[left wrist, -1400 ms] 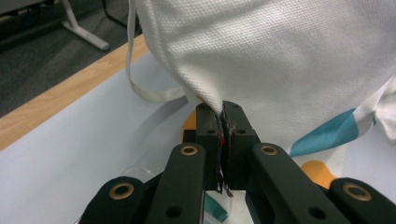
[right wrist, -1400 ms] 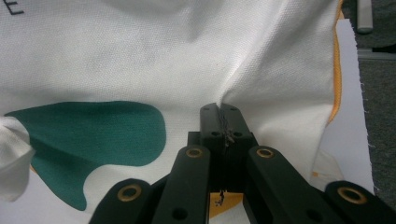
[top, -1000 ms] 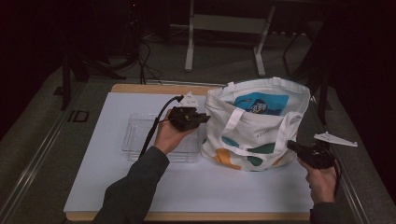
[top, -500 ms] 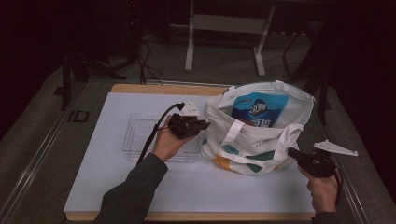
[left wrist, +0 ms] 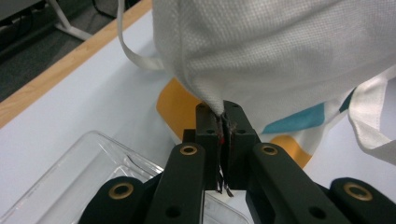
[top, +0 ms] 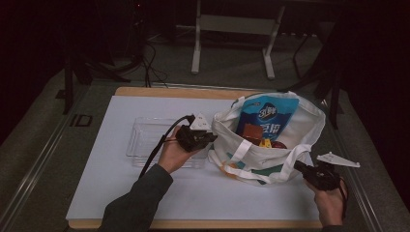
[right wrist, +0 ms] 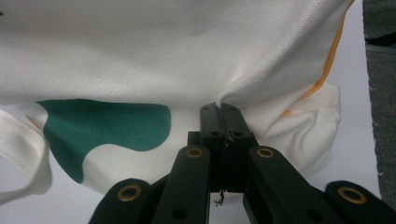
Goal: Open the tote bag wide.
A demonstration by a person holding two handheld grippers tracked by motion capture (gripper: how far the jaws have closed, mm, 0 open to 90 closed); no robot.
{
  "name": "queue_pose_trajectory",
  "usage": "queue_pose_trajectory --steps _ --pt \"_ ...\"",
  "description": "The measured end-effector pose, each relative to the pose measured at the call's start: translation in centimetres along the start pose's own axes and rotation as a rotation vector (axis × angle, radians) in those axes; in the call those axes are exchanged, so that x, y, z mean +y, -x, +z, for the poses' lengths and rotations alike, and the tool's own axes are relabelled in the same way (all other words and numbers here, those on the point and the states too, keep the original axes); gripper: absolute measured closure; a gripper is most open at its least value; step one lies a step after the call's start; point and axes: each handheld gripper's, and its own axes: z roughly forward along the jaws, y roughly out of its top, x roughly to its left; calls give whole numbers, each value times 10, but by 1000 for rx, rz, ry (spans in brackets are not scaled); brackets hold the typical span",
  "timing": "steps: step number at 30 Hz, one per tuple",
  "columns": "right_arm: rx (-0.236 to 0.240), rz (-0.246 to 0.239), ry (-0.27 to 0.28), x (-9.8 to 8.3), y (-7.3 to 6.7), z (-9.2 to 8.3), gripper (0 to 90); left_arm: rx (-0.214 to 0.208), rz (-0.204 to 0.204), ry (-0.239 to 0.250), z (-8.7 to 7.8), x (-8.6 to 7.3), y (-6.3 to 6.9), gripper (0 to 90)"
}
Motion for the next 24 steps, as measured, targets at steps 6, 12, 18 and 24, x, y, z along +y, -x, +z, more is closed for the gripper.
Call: queue_pose_trajectory --steps 6,12,18,24 --pt "-12 12 -22 -7 3 7 900 1 8 -39 10 -6 4 871" --pt "-22 37 -57 -16 7 18 900 7 14 -96 22 -12 4 871" --pt "-27 44 -67 -20 9 22 900 23 22 -163 29 -16 4 871" --pt "-24 42 -63 -17 8 18 874 14 -5 -137 27 -19 2 828"
